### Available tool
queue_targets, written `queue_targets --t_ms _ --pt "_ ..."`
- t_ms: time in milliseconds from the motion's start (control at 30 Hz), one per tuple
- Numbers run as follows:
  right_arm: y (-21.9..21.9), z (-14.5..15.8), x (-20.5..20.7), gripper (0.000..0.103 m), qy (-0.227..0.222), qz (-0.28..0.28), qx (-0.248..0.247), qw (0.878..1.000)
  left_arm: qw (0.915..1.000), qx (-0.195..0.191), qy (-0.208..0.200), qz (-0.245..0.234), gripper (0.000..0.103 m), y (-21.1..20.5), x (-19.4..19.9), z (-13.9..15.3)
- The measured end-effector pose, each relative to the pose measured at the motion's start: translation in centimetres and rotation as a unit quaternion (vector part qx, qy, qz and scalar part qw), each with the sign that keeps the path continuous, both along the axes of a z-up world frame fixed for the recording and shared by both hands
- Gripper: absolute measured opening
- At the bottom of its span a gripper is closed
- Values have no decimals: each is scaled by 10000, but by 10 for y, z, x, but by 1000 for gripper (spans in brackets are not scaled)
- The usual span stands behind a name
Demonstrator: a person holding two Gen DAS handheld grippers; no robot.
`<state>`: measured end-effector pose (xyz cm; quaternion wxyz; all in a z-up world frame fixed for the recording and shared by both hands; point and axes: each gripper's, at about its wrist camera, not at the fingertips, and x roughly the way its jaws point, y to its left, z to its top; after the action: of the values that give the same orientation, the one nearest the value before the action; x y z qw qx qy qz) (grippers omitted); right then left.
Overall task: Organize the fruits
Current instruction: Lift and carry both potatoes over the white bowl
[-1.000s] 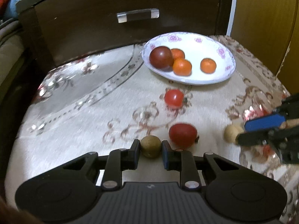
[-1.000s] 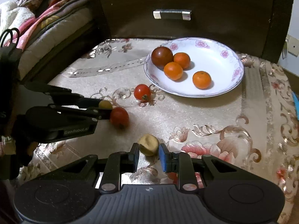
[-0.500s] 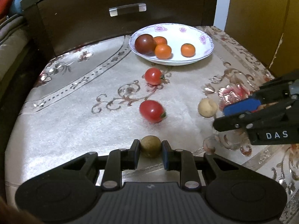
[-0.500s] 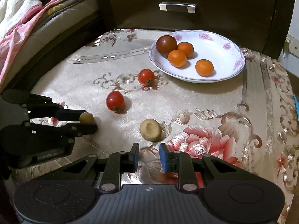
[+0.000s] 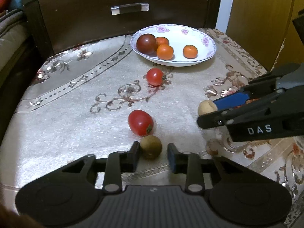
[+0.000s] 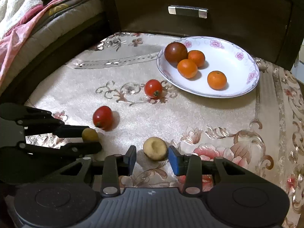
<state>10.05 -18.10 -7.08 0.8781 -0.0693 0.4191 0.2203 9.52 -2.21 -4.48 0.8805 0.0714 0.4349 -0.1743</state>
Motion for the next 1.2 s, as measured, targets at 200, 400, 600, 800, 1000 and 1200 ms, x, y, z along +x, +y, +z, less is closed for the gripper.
queue_targets --t_ms 200,400,600,800,1000,1200 --pt "0 1 1 33 -55 -15 3 10000 10000 0 -46 15 47 0 -1 -1" --pt "1 2 1 32 -74 6 -7 10000 10000 19 -24 5 47 -1 0 0" --pt "3 2 2 23 -71 -47 -144 9999 9999 25 -18 104 40 -1 2 0" --pt "0 4 -2 22 -33 -67 -133 9999 9998 -10 28 171 33 1 4 0" --pt "-5 15 -16 22 -121 -118 -112 9998 9998 89 -48 170 33 -5 -10 10" --pt "-14 35 -30 22 -248 -197 16 9995 9992 150 -255 275 33 -10 -22 42"
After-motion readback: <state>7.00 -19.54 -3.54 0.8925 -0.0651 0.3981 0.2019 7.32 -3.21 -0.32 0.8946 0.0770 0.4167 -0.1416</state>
